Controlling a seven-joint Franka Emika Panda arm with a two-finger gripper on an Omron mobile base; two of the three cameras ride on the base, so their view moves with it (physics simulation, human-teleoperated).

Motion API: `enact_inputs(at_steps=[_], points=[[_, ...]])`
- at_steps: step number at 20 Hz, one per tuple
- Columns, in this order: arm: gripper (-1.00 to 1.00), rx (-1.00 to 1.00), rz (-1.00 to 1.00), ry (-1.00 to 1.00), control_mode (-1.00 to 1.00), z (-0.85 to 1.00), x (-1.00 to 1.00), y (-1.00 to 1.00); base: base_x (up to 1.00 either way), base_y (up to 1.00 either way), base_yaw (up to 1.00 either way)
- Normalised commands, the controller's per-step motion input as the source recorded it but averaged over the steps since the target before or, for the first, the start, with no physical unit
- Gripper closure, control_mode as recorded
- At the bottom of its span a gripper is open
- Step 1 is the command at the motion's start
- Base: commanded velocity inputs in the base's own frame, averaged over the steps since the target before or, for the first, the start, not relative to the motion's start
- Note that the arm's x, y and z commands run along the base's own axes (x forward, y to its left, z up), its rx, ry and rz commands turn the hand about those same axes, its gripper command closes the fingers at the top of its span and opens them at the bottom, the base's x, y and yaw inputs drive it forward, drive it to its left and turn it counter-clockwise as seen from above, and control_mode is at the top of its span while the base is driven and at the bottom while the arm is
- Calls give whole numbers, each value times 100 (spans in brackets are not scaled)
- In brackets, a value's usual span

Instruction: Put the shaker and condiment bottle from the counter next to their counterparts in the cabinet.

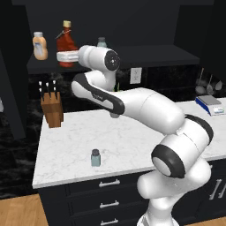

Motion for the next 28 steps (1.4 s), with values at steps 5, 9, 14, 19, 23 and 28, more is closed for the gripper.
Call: enact_inputs(at_steps=[5,9,14,19,23,28], points=[[100,0,1,0,-100,-21,38,17,0,0,0],[100,0,1,-1,-100,-30,35,19,0,0,0],[100,0,1,-1,-100,-28,34,18,0,0,0],[100,0,1,-2,-100,-29,31,18,0,0,0],[100,0,0,-4,-100,-29,26,21,0,0,0],[-100,0,0,-8,-100,-19,9,19,0,0,0]])
